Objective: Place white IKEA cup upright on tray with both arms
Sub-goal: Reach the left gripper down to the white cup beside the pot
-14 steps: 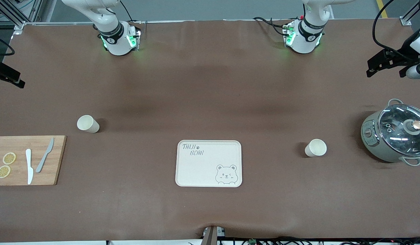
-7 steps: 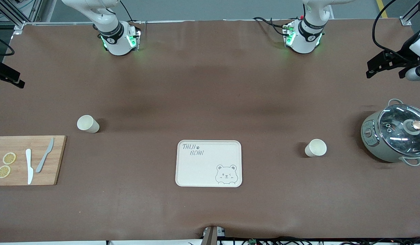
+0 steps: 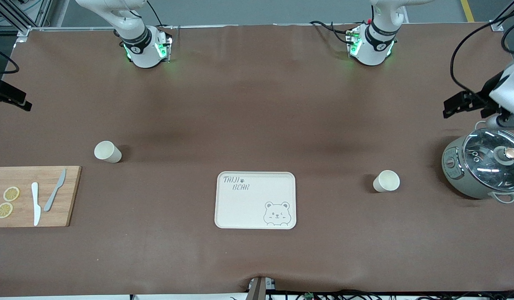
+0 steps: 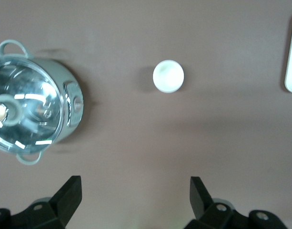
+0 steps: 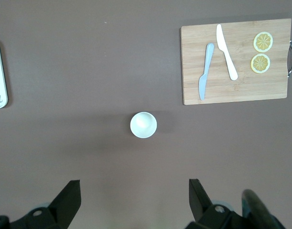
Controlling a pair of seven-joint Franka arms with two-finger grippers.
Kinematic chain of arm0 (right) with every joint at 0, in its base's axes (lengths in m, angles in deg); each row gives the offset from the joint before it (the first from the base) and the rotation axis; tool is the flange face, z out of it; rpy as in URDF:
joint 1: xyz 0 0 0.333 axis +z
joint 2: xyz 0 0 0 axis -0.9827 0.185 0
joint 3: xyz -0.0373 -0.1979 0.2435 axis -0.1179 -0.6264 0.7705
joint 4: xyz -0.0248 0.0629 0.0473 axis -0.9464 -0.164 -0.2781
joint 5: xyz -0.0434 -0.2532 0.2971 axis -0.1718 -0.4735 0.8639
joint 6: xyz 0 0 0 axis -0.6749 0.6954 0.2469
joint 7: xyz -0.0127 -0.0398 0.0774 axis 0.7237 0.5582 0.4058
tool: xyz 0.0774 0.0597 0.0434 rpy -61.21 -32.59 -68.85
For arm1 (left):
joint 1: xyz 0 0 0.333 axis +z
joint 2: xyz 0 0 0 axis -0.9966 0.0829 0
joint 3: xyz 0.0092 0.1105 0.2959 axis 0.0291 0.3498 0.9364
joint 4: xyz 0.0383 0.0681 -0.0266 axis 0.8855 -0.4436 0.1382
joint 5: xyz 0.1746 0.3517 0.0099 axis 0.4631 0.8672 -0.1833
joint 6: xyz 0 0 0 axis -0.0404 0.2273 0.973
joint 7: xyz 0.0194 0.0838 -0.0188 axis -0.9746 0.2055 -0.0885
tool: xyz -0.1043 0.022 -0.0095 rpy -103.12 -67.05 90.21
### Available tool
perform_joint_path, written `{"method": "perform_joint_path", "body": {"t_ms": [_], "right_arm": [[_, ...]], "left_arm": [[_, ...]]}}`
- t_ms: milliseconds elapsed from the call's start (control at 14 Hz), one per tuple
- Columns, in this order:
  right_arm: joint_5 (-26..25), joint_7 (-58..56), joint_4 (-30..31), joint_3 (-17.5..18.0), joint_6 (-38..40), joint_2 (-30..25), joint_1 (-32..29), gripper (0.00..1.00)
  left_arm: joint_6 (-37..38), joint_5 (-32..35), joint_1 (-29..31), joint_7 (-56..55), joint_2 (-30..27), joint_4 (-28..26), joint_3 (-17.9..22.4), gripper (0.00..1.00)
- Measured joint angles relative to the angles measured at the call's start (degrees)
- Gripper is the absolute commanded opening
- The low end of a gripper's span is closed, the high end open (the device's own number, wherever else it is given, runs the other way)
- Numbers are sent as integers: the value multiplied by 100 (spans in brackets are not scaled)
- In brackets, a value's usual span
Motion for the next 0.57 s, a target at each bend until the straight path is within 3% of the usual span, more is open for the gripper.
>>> {"method": "perform_joint_path", "body": {"t_ms": [357, 571], "right_arm": [[0, 0, 0, -1, -31, 123, -4, 100], [0, 0, -1, -1, -37, 163, -4, 100]], "left_arm": [[-1489, 3, 138, -31, 542, -696, 3, 100], [-1992, 3, 139, -91, 969, -794, -3, 100]]}}
